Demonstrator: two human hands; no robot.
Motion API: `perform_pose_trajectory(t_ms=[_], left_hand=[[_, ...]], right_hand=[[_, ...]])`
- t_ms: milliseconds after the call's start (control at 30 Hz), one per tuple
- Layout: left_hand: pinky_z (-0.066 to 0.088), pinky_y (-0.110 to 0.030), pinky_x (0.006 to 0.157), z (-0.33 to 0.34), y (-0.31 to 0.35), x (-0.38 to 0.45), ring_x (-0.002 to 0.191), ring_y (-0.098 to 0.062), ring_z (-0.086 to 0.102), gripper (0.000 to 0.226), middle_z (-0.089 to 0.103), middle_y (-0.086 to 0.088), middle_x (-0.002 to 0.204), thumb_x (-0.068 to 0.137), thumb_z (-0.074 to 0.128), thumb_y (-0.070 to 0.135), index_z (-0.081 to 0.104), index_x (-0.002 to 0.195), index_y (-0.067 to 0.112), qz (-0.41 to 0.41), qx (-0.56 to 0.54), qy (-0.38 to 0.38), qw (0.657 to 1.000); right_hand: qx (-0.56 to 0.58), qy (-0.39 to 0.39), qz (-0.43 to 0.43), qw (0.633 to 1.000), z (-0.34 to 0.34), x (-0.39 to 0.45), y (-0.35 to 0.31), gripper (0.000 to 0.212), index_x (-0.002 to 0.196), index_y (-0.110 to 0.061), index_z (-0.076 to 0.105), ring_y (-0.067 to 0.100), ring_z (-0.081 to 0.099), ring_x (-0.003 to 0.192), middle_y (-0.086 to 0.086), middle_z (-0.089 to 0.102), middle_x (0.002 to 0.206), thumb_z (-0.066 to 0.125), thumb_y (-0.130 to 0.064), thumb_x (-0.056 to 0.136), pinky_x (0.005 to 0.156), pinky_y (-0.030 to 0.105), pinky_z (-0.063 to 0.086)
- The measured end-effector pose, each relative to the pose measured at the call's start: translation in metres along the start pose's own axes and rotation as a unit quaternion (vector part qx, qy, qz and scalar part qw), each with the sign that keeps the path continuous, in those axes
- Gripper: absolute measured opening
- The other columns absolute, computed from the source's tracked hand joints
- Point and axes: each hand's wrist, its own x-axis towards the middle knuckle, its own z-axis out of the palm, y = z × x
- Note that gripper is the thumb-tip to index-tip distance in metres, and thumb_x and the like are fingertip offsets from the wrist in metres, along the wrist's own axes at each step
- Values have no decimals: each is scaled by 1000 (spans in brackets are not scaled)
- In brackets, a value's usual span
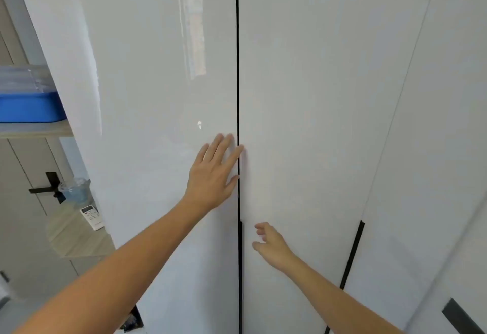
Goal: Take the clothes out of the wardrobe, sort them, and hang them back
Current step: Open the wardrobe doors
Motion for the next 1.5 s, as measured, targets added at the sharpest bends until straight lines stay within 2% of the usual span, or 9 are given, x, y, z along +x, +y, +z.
perform_pose_trajectory(t_ms=[133,267,500,800,933,1033,1233,1367,1500], left_hand=[[17,-56,128,-13,-7,48,162,-32,5,97,6,-10,176,91,67,58,18,167,25,61,62,6,996],[15,-59,128,-2,-8,55,162,-33,0,113,3,-10,176,82,75,65,13,168,24,60,72,18,995],[11,-61,128,5,-4,54,162,-34,-6,113,-2,-11,176,85,73,63,9,169,22,51,78,16,996],[20,-57,127,-13,8,39,162,-32,1,111,-5,-11,176,87,74,59,8,169,23,54,46,9,997],[22,-55,127,-29,11,23,162,-31,5,103,-2,-10,176,91,67,62,12,168,24,81,6,31,996],[22,-54,127,-39,19,14,162,-31,6,97,2,-10,176,93,64,62,16,168,22,98,-18,49,994],[20,-56,127,-81,25,13,162,-33,11,80,17,-7,174,97,56,64,34,164,26,178,-36,108,977],[23,-57,126,-97,57,5,161,-35,10,78,17,-11,174,98,57,57,33,164,23,207,-82,129,966],[22,-56,127,-115,98,-14,162,-33,6,76,12,-12,174,103,54,52,25,166,20,201,-111,114,967]], right_hand=[[54,-3,8,998,18,17,-28,47,139,-18,48,10,51,115,-4,53,127,62,-9,95,90,22,47],[59,24,38,997,41,32,-28,36,115,-20,53,17,66,97,3,62,115,59,-9,82,86,38,59],[76,37,47,995,53,43,-18,38,107,-18,51,22,64,98,4,60,113,53,-14,69,81,39,57],[166,10,66,984,41,5,-13,37,115,-17,56,19,64,102,6,62,118,62,0,82,77,32,59],[138,74,44,987,51,-22,-3,30,104,-20,57,15,62,89,2,64,106,71,-21,77,84,41,59],[106,124,29,986,59,-44,4,26,97,-26,56,13,61,86,-3,63,100,76,-32,82,85,37,58],[67,209,25,975,66,-99,13,23,94,-26,56,12,58,78,-2,63,93,76,-35,88,79,31,56],[58,271,32,960,67,-139,23,25,91,-27,54,17,60,80,0,62,90,76,-38,88,76,33,56],[16,309,46,950,55,-177,34,33,86,-24,49,9,46,66,-2,55,79,75,-45,88,64,32,49]])
